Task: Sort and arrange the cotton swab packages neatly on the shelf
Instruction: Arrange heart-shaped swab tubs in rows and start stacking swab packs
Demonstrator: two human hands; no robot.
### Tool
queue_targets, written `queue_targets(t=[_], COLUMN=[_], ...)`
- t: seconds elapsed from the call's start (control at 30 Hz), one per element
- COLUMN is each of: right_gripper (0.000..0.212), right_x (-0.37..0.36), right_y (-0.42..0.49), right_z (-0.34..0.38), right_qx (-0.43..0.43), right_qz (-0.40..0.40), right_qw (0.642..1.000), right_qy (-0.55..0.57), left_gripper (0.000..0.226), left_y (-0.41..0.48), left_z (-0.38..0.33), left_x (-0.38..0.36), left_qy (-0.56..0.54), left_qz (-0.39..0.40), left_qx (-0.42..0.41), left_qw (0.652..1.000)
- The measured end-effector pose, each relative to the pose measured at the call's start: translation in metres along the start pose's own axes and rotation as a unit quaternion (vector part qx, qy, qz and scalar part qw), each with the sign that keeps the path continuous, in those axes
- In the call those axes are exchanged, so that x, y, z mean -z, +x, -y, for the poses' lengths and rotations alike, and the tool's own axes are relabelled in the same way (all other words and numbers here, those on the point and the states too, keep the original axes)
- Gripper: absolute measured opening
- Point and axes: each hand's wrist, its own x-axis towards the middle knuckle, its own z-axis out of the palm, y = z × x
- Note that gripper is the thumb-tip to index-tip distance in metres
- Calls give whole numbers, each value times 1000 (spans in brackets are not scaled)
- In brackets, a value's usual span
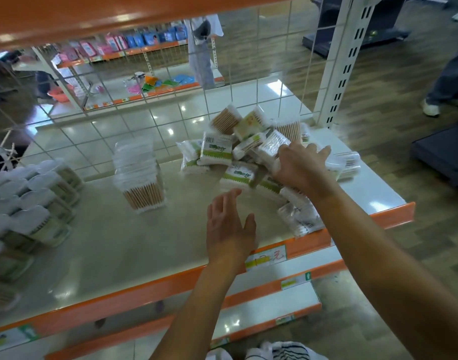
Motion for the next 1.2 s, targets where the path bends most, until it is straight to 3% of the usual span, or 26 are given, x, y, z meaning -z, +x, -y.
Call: queue_targets(t=[0.07, 0.23, 0.37, 0.43, 0.5, 0.57, 0.7, 0.83, 0.9, 1.1, 1.2], right_gripper=[13, 34, 53, 61, 57, 53, 62, 76, 79, 77, 70], right_x=[0, -1, -5, -7, -11, -17, -25, -26, -27, -36, -42], right_y=[-4, -15, -25, -30, -37, -43, -54, -62, -67, -76, -80], right_z=[-1, 9, 21, 28, 39, 49, 58, 60, 63, 79, 92], right_qx=[7, 12, 109, 184, 226, 249, 280, 279, 285, 293, 298], right_qz=[-24, -97, -175, -219, -254, -241, -179, -122, -98, -80, -82], right_qw=[1000, 994, 975, 949, 922, 915, 909, 900, 895, 882, 867], right_qy=[17, 44, 81, 136, 186, 207, 250, 311, 330, 361, 391], left_gripper=[50, 43, 24, 21, 29, 31, 41, 57, 52, 48, 56], left_y=[-1, 2, 11, 16, 20, 21, 18, 11, 8, -2, -5], left_z=[-2, 2, 4, 3, -1, -4, 3, 20, 28, 50, 58], left_x=[0, -2, 2, 7, 14, 20, 28, 32, 35, 48, 60], left_qy=[-1, -34, -138, -245, -394, -479, -546, -562, -562, -578, -594], left_qz=[-3, -23, -61, -30, 19, 53, 67, 46, 32, -50, -97], left_qx=[-2, -15, 11, 68, 128, 148, 166, 155, 143, 134, 145], left_qw=[1000, 999, 989, 967, 910, 864, 818, 811, 814, 803, 785])
